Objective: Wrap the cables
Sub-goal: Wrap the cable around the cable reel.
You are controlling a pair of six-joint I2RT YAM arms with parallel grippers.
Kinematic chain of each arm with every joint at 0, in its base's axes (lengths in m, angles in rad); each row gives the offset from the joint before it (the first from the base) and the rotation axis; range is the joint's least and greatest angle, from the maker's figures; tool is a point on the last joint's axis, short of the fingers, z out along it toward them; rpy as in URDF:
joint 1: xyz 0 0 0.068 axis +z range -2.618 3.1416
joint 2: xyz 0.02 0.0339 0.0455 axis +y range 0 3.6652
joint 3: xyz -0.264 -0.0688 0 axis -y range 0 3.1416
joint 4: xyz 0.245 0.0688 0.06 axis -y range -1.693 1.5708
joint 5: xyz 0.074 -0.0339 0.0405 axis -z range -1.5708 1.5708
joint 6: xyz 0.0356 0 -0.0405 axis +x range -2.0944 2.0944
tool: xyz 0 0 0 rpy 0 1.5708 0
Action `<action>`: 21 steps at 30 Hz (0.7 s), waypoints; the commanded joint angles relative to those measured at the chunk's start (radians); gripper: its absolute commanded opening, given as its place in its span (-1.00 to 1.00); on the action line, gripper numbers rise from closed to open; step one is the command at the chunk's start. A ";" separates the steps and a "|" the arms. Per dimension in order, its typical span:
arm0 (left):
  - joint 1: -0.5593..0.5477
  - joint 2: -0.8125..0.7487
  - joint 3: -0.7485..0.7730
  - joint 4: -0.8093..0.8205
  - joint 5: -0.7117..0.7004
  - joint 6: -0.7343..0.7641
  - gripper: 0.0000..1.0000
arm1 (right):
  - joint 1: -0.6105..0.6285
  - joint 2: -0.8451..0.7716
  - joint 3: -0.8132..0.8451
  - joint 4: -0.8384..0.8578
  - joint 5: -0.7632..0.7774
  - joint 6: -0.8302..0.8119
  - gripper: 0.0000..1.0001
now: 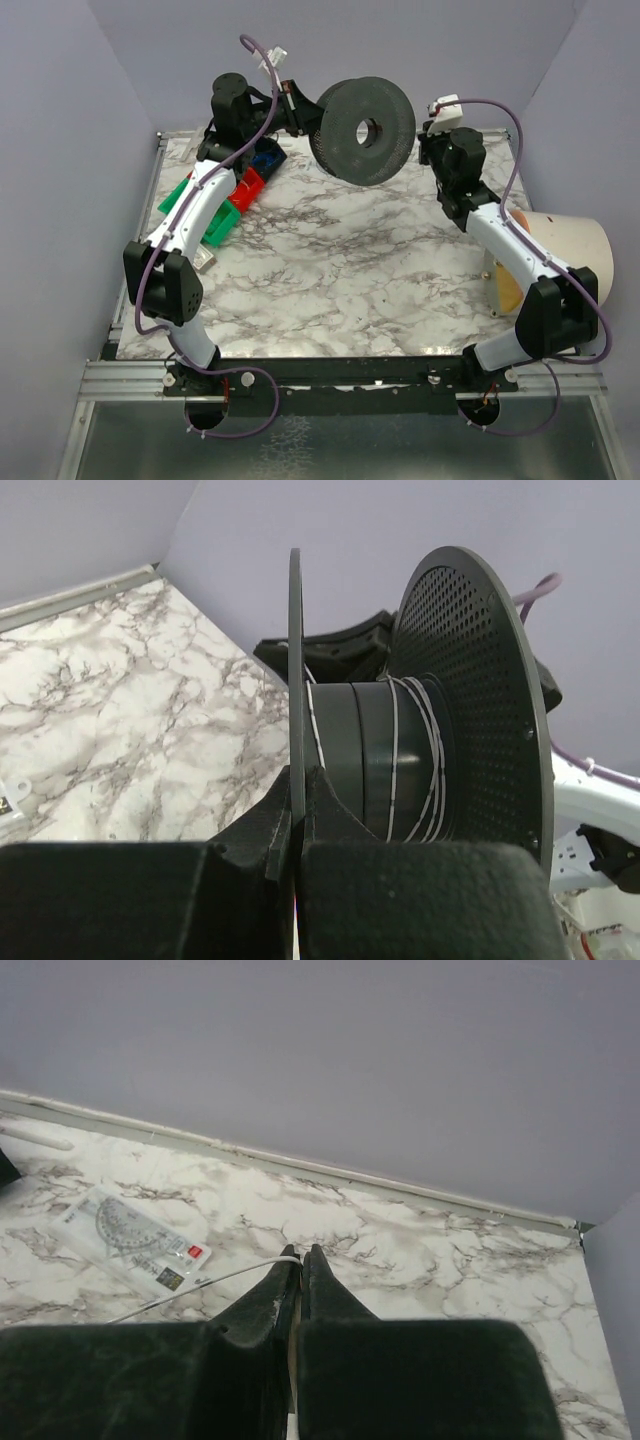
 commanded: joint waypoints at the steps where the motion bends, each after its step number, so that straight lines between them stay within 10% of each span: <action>1: -0.013 -0.081 -0.009 -0.066 0.085 0.081 -1.00 | -0.017 -0.006 0.044 -0.017 -0.031 -0.035 -0.99; 21: -0.024 -0.091 0.085 -0.486 -0.013 0.529 -1.00 | -0.159 -0.002 0.245 -0.205 -0.238 -0.028 -1.00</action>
